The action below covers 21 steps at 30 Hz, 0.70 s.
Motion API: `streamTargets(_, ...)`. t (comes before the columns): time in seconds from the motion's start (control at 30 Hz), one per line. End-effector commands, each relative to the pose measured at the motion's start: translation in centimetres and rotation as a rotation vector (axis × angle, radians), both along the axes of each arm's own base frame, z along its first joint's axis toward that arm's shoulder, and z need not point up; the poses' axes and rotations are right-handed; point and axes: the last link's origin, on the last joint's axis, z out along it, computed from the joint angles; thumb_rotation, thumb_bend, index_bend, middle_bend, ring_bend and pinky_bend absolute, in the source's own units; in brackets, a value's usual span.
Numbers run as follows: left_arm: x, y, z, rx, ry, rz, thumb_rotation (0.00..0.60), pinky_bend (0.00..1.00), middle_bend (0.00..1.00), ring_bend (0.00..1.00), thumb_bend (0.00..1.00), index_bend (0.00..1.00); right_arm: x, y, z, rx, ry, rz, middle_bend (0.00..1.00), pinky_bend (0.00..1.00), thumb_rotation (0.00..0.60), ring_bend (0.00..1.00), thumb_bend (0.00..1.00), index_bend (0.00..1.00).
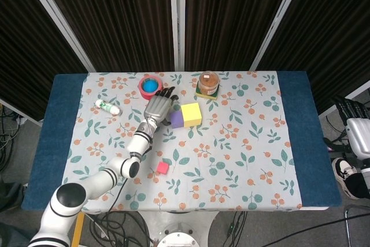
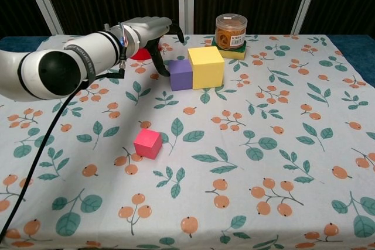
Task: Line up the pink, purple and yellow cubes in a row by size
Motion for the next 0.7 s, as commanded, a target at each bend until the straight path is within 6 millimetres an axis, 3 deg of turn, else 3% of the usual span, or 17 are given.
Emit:
streamTargets(0.03,-0.6,-0.2,0.8,0.018,-0.022,-0.002,0.6,0.17,0.12,0.08,0.13,0.27,-0.1,0.0,-0.1,0.003,-0.003,-0.001,0.02,0.03,0.6,0.0,0.12,0.0)
streamTargets(0.2,-1.9,-1.5,3.4,0.026,-0.056,-0.057,0.6,0.17,0.12,0.08,0.12,0.27,-0.1,-0.1,-0.3,0.008,-0.009,0.008,0.02,0.03,0.6,0.0,0.12,0.0)
streamTargets(0.43,-3.7,-6.8,7.9,-0.004,-0.076,-0.231,0.6,0.17,0.12,0.08,0.13,0.29,0.1,-0.1,-0.7,0.015,-0.021,0.024,0.02,0.03,0.6,0.0,0.12,0.0)
streamTargets(0.7,-4.6,-12.7,8.8,-0.126,-0.043,-0.378,0.6,0.17,0.12,0.08,0.14,0.36,0.5,0.1,-1.2,0.026,-0.029,0.039,0.02,0.03,0.6,0.0,0.12,0.0)
